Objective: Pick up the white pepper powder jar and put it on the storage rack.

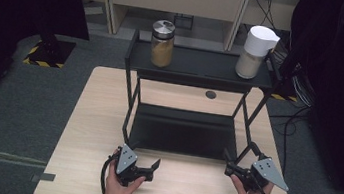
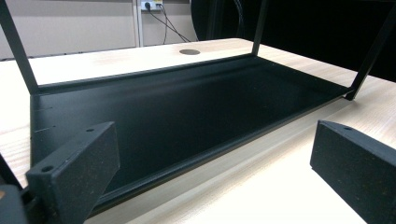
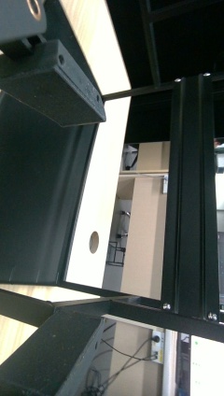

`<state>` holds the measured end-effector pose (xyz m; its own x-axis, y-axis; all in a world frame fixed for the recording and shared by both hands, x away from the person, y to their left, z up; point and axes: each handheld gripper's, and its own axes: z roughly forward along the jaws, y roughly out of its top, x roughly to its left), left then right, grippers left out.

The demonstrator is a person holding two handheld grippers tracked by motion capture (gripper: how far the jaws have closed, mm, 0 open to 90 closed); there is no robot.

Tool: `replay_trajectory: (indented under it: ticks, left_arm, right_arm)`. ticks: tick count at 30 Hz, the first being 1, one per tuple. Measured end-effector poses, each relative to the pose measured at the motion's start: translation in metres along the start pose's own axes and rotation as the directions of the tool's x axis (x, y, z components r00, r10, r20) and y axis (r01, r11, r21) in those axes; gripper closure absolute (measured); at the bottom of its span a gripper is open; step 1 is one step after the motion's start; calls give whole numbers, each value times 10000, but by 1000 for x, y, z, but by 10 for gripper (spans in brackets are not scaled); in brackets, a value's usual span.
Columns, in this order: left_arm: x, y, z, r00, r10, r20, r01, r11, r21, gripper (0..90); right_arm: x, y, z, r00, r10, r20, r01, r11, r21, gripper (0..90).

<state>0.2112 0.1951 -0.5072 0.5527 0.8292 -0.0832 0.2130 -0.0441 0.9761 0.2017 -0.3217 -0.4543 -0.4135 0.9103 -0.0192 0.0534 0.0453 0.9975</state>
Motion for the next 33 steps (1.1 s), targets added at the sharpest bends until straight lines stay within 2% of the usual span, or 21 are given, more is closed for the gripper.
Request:
replay_trajectory:
  ticks: [10, 16, 21, 33]
  left_arm:
    - [0, 0, 0, 10000, -18, 2, 18, 10000, -11, 6]
    - [0, 0, 0, 10000, 2, -5, -2, 10000, -11, 6]
    - [0, 0, 0, 10000, 3, -7, -3, 10000, -2, 6]
    - [0, 0, 0, 10000, 6, 11, -6, 10000, -9, 6]
  right_arm:
    - [1, 0, -2, 10000, 44, -15, -44, 10000, 20, 41]
    - [2, -2, -8, 9996, 229, -175, -226, 9996, 170, 39]
    - [2, -11, -10, 9987, 482, -187, -473, 9979, 434, 38]
    - [11, -35, -11, 9982, 603, -10, -598, 9923, 1085, 38]
